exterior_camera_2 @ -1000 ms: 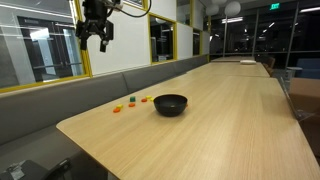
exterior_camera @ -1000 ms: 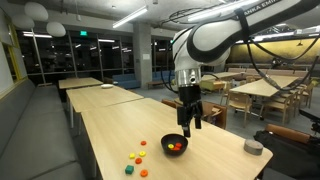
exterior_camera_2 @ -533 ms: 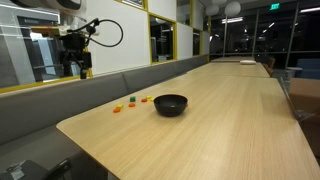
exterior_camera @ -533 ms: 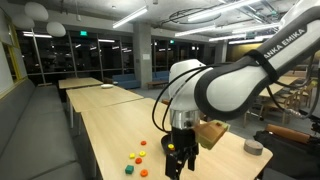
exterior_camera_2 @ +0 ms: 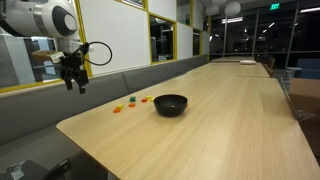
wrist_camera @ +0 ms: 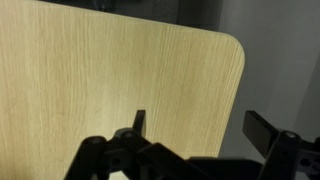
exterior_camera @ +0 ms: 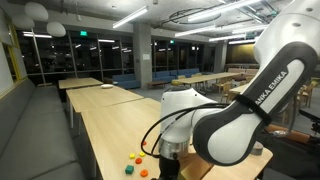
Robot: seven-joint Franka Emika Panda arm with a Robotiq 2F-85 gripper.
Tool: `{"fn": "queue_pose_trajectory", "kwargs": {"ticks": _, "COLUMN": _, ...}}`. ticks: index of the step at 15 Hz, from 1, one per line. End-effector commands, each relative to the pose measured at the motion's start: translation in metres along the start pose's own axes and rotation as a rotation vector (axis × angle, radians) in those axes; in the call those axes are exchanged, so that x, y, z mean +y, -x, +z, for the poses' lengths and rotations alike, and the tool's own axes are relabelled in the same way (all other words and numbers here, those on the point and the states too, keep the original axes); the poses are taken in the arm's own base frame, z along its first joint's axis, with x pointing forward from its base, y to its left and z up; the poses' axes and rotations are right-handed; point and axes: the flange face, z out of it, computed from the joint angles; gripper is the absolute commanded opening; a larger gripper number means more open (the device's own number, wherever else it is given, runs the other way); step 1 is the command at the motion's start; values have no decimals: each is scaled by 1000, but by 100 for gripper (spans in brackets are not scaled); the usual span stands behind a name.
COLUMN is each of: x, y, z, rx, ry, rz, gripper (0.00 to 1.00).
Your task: Put some of the orange discs on the table into the bowl
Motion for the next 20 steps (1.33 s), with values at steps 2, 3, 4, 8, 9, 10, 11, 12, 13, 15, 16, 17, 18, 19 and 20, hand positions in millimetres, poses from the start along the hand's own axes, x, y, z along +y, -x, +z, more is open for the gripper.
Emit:
{"fn": "queue_pose_trajectory", "kwargs": {"ticks": 2, "x": -1, "y": -32, "z": 43, "rx": 44, "ry": 46, "rz": 52, "gripper": 100}}
{"fn": "queue_pose_trajectory", "kwargs": {"ticks": 3, "x": 2, "y": -40, "z": 55, "rx": 45, "ry": 60, "rz": 62, "gripper": 100}}
{"fn": "queue_pose_trajectory", "kwargs": {"ticks": 4, "x": 5, "y": -48, "z": 65, "rx": 43, "ry": 75, "rz": 72, "gripper": 100}}
{"fn": "queue_pose_trajectory", "kwargs": {"ticks": 8, "x": 12, "y": -79, "z": 96, "rx": 35, "ry": 99, "rz": 114, "gripper": 100}}
{"fn": "queue_pose_trajectory", "kwargs": {"ticks": 9, "x": 12, "y": -86, "z": 102, "rx": 31, "ry": 98, "rz": 124, "gripper": 100}}
{"fn": "queue_pose_trajectory", "kwargs": {"ticks": 10, "x": 12, "y": -92, "z": 106, "rx": 31, "ry": 91, "rz": 137, "gripper": 100}}
{"fn": "queue_pose_trajectory", "kwargs": {"ticks": 11, "x": 14, "y": -98, "z": 110, "rx": 37, "ry": 88, "rz": 148, "gripper": 100}}
{"fn": "queue_pose_trajectory", "kwargs": {"ticks": 12, "x": 15, "y": -105, "z": 115, "rx": 37, "ry": 85, "rz": 161, "gripper": 100}}
{"fn": "queue_pose_trajectory", "kwargs": {"ticks": 13, "x": 17, "y": -109, "z": 118, "rx": 40, "ry": 84, "rz": 170, "gripper": 100}}
{"fn": "queue_pose_trajectory", "kwargs": {"ticks": 15, "x": 22, "y": -119, "z": 124, "rx": 51, "ry": 80, "rz": 190, "gripper": 100}}
{"fn": "queue_pose_trajectory", "kwargs": {"ticks": 16, "x": 24, "y": -124, "z": 126, "rx": 53, "ry": 78, "rz": 199, "gripper": 100}}
{"fn": "queue_pose_trajectory", "kwargs": {"ticks": 17, "x": 27, "y": -128, "z": 128, "rx": 61, "ry": 78, "rz": 209, "gripper": 100}}
{"fn": "queue_pose_trajectory", "kwargs": {"ticks": 18, "x": 30, "y": -132, "z": 130, "rx": 69, "ry": 78, "rz": 217, "gripper": 100}}
{"fn": "queue_pose_trajectory", "kwargs": {"ticks": 19, "x": 34, "y": -136, "z": 131, "rx": 75, "ry": 76, "rz": 226, "gripper": 100}}
{"fn": "queue_pose_trajectory", "kwargs": {"ticks": 20, "x": 38, "y": -140, "z": 132, "rx": 81, "ry": 74, "rz": 238, "gripper": 100}}
